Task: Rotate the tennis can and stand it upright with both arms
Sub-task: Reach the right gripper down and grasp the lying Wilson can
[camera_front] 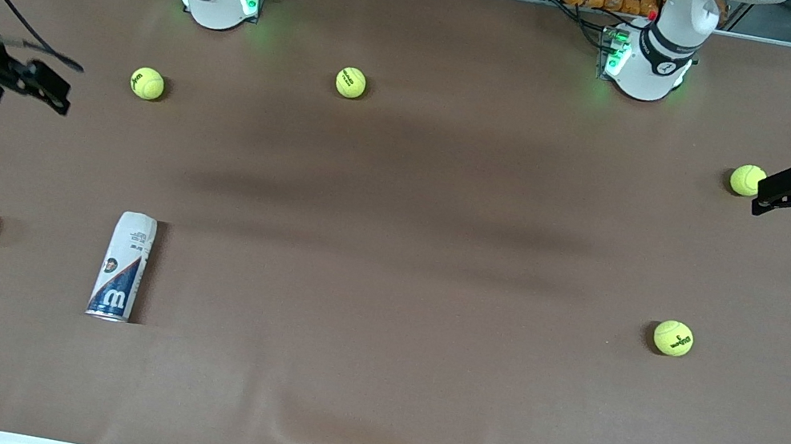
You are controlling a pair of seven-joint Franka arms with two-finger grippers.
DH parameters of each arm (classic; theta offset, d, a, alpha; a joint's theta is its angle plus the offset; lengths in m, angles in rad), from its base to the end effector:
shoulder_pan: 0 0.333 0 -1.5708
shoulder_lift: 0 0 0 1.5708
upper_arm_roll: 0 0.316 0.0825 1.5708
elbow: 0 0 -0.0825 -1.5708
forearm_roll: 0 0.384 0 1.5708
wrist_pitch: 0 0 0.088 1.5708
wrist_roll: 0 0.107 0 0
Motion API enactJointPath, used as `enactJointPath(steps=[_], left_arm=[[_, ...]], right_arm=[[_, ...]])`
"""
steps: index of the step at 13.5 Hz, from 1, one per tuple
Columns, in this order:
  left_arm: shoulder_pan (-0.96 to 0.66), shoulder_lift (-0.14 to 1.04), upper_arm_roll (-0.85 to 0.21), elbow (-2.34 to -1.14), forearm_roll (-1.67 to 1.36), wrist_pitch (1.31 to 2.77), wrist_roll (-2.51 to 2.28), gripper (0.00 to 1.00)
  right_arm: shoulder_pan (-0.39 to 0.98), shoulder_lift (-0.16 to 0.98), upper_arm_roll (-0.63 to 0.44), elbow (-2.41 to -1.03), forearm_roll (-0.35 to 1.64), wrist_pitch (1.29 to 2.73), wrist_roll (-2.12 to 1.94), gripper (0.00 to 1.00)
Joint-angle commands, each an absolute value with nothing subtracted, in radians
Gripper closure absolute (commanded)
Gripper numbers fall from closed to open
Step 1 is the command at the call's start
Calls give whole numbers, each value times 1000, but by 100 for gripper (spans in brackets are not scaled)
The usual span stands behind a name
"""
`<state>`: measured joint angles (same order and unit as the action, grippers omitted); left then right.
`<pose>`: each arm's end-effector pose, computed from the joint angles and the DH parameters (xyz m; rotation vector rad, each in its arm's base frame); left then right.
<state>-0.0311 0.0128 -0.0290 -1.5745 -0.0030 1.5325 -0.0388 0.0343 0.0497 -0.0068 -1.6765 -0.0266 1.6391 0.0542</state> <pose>0.5528 -0.0335 0.6124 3.1396 -0.0335 -0.0862 0.5685 0.0130 0.5524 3.1082 -0.0369 -0.1336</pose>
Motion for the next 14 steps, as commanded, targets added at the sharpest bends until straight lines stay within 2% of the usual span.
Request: enactJointPath(steps=[1, 6, 14], left_arm=[[-28, 18, -32, -1565, 11, 1531, -20, 0], [-23, 20, -31, -1572, 12, 1529, -14, 0], [-26, 20, -32, -1565, 11, 1531, -17, 0]], right_arm=[[26, 116, -2, -1672, -40, 1649, 66, 0], [23, 285, -2, -1675, -37, 1767, 80, 0], [12, 520, -2, -1681, -37, 2058, 80, 0]])
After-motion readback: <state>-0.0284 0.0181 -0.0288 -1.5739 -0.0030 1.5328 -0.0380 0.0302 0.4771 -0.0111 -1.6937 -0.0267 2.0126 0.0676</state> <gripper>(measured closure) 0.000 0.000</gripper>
